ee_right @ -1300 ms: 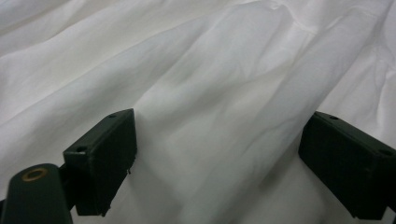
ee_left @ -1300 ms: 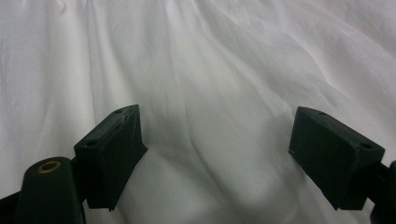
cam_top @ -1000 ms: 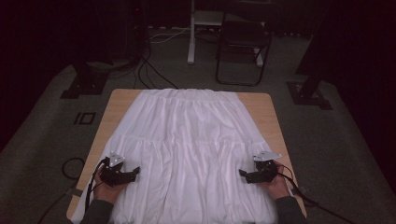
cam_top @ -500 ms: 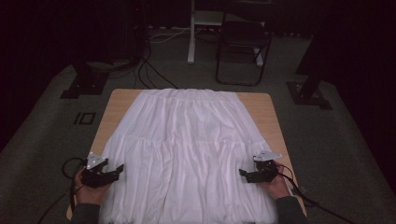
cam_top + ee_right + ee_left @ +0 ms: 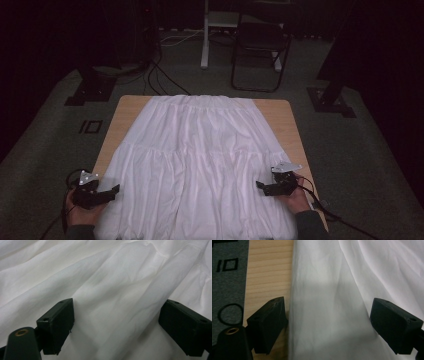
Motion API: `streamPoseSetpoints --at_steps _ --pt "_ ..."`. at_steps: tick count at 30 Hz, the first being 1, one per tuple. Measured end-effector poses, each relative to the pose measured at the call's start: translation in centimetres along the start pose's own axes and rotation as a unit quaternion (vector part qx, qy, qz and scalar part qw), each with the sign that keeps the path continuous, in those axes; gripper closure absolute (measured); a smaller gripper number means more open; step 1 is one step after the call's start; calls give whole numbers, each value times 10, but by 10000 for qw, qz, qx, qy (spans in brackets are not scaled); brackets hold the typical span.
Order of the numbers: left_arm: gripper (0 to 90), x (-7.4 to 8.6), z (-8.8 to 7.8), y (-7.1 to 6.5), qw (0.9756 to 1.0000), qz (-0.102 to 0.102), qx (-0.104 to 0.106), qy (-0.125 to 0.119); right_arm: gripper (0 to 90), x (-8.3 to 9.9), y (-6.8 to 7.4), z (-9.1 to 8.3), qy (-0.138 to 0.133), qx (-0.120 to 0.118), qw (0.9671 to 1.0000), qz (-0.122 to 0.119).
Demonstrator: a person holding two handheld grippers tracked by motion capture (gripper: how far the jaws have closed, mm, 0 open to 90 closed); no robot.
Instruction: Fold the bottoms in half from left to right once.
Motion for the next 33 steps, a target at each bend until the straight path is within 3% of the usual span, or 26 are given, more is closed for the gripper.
streamPoseSetpoints --at_steps 4,6,9,11,12,13,14,17,18,21,22,23,24,26,29,30,31,32,33 --pt "140 4 -2 -9 9998 182 50 31 124 0 0 0 3 -5 10000 -1" --pt "141 9 -3 -14 9994 328 -41 106 124 0 0 0 2 -4 10000 -6" --pt "196 11 -7 -15 9994 246 -167 161 124 0 0 0 4 -6 10000 -1" --pt "305 11 -10 -14 9995 190 -208 167 125 0 0 0 9 -1 10000 -7" --pt "305 10 -12 -14 9995 176 -210 165 125 0 0 0 9 -1 10000 -7" --pt "404 10 -13 -13 9995 184 -189 147 126 0 0 0 5 1 10000 -8" --pt "580 9 -13 -14 9996 183 -139 142 127 0 0 0 6 8 10000 -11" --pt "779 9 -13 -16 9996 237 -27 160 121 1 1 -1 5 36 10000 9" --pt "828 8 -13 -19 9993 341 -10 180 116 1 2 -1 9 -5 10000 -37" --pt "853 7 -12 -21 9985 486 -117 212 139 1 3 -1 26 -44 10000 -66" --pt "857 7 -12 -22 9981 546 -154 226 211 0 5 -3 52 -84 9999 -55" --pt "859 7 -12 -22 9981 553 -155 217 337 -2 4 -12 16 -161 9999 4" --pt "859 7 -12 -22 9983 536 -116 200 337 -2 4 -12 16 -161 9999 4" --pt "859 8 -12 -20 9988 470 -13 159 380 -6 -6 -28 -215 75 9997 62" --pt "859 8 -12 -19 9988 466 24 133 381 -1 -31 -57 -424 573 9964 453" --pt "859 8 -12 -19 9987 481 14 137 344 5 -38 -64 -386 728 9950 570" --pt "859 8 -12 -19 9987 502 -7 132 283 23 -48 -70 -94 1026 9926 645" --pt "859 8 -12 -19 9987 499 -23 121 283 23 -48 -70 -94 1026 9926 645" --pt "859 8 -12 -19 9986 521 -37 129 235 38 -51 -71 129 1152 9908 703"
Point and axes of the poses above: each handheld gripper's, and its own axes: z roughly forward along the jaws, x roughly out of its underside, y roughly to its left, the point moved 9 cm from there along z, roughly forward along the jaws, and after that the axes turned 6 degrees about -z, right-handed, at the moved point
